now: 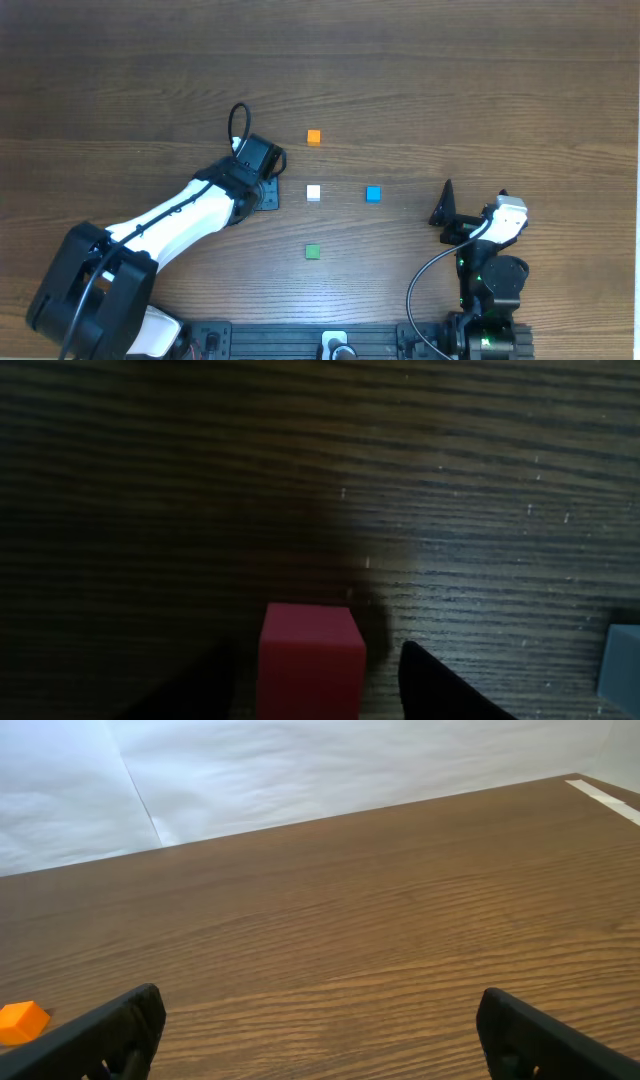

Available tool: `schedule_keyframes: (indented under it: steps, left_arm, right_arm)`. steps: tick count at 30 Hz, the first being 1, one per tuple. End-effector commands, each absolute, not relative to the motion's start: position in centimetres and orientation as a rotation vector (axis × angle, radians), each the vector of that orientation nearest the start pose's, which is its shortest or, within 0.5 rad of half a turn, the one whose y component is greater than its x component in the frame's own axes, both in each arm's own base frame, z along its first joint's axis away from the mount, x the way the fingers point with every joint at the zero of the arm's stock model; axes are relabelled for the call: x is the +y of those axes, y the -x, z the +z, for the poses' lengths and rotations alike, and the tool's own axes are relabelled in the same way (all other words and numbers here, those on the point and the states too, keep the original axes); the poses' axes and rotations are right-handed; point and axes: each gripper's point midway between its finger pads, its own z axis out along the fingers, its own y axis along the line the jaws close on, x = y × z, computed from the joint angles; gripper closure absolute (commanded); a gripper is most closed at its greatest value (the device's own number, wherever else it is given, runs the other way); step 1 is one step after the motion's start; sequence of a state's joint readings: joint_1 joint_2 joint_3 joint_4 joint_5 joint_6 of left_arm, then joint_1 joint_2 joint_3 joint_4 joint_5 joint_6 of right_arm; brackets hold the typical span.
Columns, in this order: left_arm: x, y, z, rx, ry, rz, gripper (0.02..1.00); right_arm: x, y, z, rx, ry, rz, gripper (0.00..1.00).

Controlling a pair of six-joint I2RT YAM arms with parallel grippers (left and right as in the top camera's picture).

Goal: Stack Cubes

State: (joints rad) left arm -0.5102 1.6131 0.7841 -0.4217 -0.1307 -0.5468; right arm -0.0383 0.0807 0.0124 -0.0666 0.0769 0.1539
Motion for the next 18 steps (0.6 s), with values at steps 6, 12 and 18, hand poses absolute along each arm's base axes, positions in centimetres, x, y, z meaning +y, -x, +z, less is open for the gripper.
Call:
schedule_keyframes:
  steps: [6,12,18]
  left_arm:
    - [-13.72,-28.98,0.44,2.808,0.094,-0.080,0.660]
    - [-13.90,-28.90,0.42,2.813,0.091,-0.094,0.766]
    - [-14.02,-28.86,0.43,2.815,0.090,-0.104,0.875]
  right_arm:
    - [-2.18,-24.79,14.19,1.697,-0.216,0.024,0.009]
    - [-2.18,-24.79,14.18,1.697,-0.216,0.024,0.007]
    - [-2.18,-24.79,14.18,1.697,-0.216,0.024,0.007]
